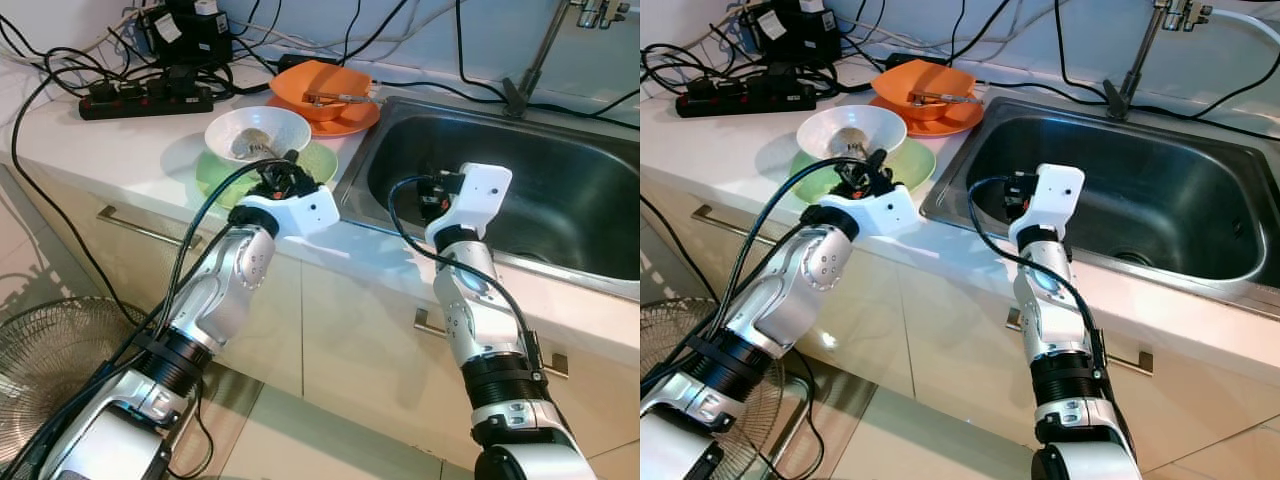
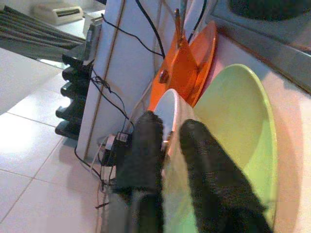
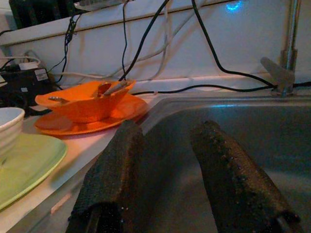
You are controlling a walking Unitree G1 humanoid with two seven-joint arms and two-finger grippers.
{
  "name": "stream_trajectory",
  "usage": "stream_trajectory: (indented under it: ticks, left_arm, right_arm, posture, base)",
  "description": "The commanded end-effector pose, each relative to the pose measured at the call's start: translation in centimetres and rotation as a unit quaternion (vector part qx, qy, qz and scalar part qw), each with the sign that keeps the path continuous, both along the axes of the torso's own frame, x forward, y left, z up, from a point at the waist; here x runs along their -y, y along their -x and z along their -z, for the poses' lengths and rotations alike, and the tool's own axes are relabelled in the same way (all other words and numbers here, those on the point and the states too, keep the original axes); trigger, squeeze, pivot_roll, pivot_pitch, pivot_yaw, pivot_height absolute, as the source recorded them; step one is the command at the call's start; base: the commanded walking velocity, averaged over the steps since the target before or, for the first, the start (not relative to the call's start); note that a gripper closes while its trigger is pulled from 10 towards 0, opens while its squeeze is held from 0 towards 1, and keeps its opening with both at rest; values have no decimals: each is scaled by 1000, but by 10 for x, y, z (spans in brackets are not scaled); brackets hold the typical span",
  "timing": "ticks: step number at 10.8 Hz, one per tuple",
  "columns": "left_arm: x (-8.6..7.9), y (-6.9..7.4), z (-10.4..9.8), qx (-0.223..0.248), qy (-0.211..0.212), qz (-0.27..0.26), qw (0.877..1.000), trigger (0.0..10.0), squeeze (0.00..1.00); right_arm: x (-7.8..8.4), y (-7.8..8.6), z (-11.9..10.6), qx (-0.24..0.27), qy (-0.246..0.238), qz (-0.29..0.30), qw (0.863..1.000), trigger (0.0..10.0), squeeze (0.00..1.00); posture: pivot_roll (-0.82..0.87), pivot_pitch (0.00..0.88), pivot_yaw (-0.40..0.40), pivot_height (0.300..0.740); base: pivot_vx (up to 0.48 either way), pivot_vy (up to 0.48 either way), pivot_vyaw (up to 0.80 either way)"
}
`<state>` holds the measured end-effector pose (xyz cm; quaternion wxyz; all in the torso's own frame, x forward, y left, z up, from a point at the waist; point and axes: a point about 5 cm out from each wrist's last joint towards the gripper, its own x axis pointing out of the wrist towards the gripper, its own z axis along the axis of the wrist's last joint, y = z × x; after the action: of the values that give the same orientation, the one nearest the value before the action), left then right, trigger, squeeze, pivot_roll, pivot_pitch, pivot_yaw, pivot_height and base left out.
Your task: Kitchen organization
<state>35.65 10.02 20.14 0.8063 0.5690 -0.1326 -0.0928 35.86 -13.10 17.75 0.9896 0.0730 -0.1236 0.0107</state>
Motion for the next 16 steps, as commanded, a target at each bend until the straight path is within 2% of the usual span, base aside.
stream_trajectory:
  ticks: [1,7,10,13,14,16]
  left_arm:
    - [-2,-2,-1,1,1,-3,1000,0,0]
    - [0,-1,-9,24,-8,5,1000,0,0]
    - [3,0,-20,57,-27,15,998,0,0]
    - [10,4,-24,78,-19,43,996,0,0]
    - [19,9,-30,97,-6,73,993,10000,0]
    - [34,20,-49,148,20,131,980,10000,0]
  right_arm:
    - [0,1,-1,-1,-3,2,1000,10000,0]
    - [0,0,0,-3,-4,4,1000,10000,0]
    - [0,1,1,-4,-10,4,1000,10000,0]
    - [0,0,2,-5,-9,4,1000,10000,0]
    - [-1,0,2,-5,-9,4,1000,10000,0]
    - [-1,1,2,-4,-1,4,1000,10000,0]
  posture:
    - [80,69,-5,740]
    - [86,54,-5,740]
    - [88,49,-4,740]
    - [89,51,-7,740]
    - [89,49,-8,740]
    - [87,49,-7,740]
  base:
    - [0,0,0]
    - [0,0,0]
    - [0,0,0]
    - [0,0,0]
    - [0,0,0]
    - [0,0,0]
